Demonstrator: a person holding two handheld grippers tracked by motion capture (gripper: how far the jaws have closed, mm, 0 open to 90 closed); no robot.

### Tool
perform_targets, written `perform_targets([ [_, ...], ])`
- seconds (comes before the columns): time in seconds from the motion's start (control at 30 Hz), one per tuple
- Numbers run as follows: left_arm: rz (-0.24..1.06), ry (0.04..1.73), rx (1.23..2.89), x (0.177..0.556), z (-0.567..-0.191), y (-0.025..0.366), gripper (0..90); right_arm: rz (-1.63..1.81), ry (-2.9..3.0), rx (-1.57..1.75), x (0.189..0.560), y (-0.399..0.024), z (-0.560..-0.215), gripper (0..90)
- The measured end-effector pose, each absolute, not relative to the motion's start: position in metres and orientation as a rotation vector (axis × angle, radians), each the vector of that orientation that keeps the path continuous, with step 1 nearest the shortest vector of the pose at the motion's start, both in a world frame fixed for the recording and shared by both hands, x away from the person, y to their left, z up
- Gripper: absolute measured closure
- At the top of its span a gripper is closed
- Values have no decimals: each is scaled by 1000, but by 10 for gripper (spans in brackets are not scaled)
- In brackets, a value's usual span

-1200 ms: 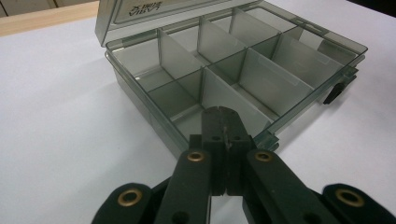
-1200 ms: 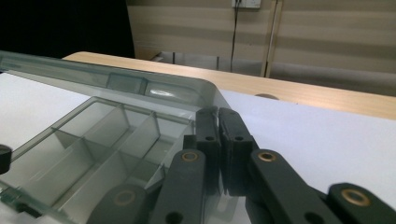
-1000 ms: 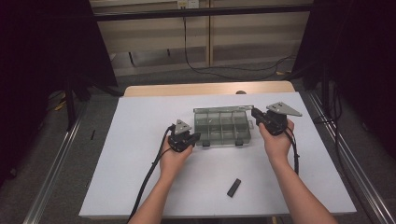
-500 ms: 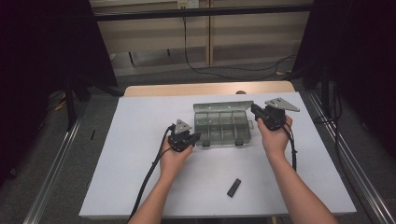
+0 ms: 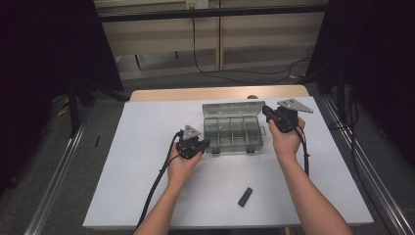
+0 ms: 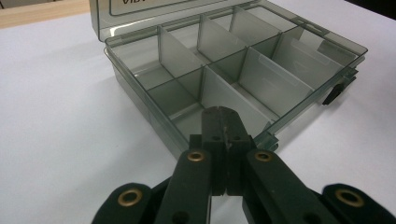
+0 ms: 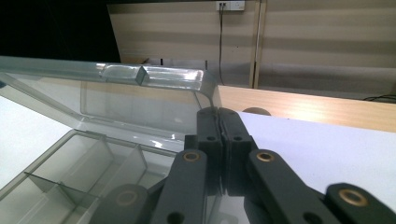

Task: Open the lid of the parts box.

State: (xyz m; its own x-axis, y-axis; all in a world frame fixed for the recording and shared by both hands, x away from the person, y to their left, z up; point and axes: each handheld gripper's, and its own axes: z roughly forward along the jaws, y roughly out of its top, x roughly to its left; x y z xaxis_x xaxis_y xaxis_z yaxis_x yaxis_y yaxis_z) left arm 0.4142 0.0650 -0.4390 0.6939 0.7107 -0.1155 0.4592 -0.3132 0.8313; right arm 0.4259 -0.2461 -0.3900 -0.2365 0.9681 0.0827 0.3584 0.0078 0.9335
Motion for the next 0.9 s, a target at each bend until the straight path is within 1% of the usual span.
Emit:
perform_targets([
  [0.9, 334, 911, 1965, 416, -441, 63, 900, 1185, 1644, 1388, 447, -244, -384, 890],
])
